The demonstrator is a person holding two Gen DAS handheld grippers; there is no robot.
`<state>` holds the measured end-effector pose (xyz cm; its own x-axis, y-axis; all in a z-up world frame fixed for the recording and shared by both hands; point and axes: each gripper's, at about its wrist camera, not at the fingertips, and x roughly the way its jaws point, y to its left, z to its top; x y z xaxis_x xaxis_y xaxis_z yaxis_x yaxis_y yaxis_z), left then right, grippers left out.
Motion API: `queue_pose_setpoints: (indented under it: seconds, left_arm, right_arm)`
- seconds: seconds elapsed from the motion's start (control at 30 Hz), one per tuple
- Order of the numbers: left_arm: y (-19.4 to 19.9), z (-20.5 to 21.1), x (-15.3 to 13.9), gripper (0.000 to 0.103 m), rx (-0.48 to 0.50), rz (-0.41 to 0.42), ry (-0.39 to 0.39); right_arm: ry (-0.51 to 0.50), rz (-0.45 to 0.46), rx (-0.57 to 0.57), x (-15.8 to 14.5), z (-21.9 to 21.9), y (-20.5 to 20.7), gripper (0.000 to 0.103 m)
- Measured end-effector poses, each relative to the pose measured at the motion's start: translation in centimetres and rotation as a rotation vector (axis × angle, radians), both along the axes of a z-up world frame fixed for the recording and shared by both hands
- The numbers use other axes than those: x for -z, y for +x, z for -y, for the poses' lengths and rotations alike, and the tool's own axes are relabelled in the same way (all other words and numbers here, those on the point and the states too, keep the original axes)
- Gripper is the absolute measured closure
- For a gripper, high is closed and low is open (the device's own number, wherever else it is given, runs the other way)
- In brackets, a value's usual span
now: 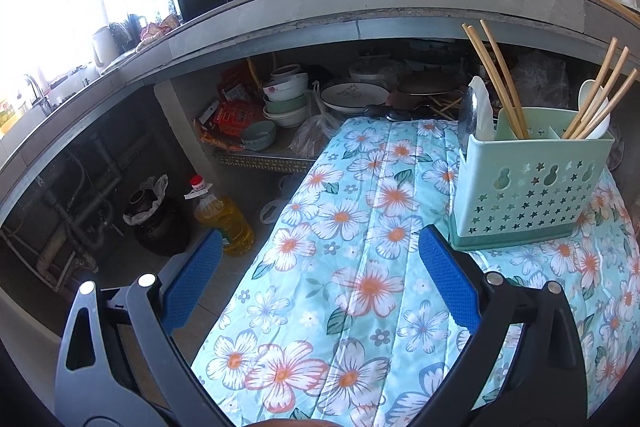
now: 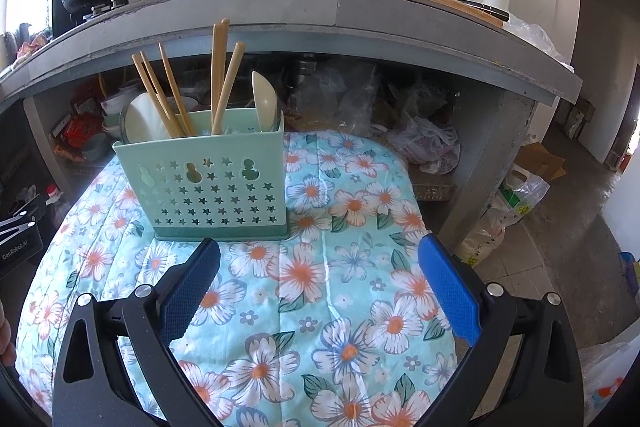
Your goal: Organize utensils
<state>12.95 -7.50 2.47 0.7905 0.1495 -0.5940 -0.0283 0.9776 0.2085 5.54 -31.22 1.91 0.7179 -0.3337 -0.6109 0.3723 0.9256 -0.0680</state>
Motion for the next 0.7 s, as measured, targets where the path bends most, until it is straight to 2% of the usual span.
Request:
queue_pose_setpoints:
  seconds: [0.7]
  left_arm:
    - [0.01,0.02,-0.11,0.008,0.001,-0.002,-0.01]
  right_arm:
    - [0.003,-0.007,-0.005,0.03,-0.07,0.03,0.007]
